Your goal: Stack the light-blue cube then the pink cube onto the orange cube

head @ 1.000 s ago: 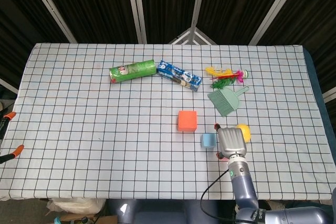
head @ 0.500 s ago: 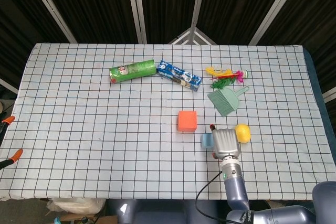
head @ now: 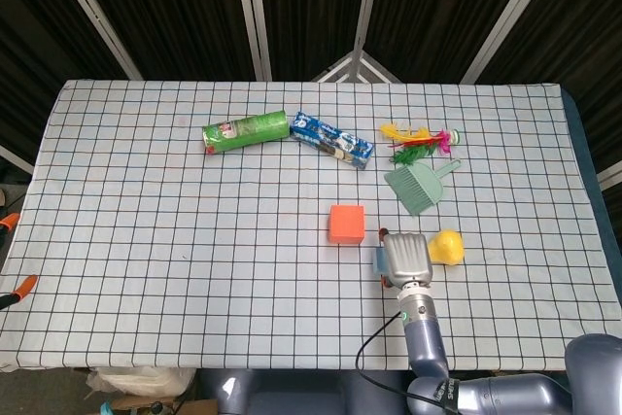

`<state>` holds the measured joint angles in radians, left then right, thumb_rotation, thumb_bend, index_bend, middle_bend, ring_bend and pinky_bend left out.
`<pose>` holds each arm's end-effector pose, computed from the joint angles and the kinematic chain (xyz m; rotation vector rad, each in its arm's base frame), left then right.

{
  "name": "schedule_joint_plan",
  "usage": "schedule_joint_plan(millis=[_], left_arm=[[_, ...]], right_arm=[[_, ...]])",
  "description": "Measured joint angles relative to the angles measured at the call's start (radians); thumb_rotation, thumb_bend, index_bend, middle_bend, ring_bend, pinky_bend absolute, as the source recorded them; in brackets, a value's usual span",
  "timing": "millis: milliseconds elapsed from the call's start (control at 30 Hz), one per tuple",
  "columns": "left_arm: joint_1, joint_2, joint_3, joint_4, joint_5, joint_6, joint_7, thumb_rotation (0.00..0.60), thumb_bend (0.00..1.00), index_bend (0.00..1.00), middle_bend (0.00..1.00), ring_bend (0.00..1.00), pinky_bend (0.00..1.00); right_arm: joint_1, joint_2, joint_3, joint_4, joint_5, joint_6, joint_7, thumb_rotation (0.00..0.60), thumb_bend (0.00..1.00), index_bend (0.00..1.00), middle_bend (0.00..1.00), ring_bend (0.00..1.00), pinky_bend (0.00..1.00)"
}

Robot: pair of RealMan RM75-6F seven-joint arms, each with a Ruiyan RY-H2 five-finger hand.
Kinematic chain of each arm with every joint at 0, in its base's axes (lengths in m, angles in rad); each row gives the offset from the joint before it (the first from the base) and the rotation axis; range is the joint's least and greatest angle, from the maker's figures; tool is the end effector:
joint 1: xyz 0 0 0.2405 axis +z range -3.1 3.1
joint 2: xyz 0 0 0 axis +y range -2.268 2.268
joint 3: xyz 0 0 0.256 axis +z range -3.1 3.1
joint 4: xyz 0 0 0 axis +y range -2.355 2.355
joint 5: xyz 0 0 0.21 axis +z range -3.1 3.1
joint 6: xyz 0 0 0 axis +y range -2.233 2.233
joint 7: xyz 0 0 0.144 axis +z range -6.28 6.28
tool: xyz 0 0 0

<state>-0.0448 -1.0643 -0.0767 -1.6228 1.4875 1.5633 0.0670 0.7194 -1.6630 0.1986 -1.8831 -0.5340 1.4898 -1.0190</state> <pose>-0.3142 0.1735 0.1905 -1.3265 -0.7694 -0.8529 -0.1333 -0.2773 -0.0162 1.5977 -1.0507 0.4978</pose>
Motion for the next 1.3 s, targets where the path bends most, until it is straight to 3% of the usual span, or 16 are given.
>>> schedule_joint_plan(millis=[567,1300], left_arm=[[-0.003,-0.003,-0.003,-0.007,-0.019,-0.009,0.02,0.6,0.24,0.13,0.06,0.02,0.18],[-0.008,-0.006,-0.006,-0.006,-0.029,-0.017,0.027,0.6,0.24,0.13,0.06,0.02,0.18]], right_arm=[[-0.018,0.028,-0.006,0.003,0.001,-0.036,0.042,0.6,0.14,0.41,0.96,0.88,0.67],[-0.026,-0.003,-0.004,0.081,-0.057,-0.092,0.128,0.6,0.3,0.57,0.97,0.9,0.67]])
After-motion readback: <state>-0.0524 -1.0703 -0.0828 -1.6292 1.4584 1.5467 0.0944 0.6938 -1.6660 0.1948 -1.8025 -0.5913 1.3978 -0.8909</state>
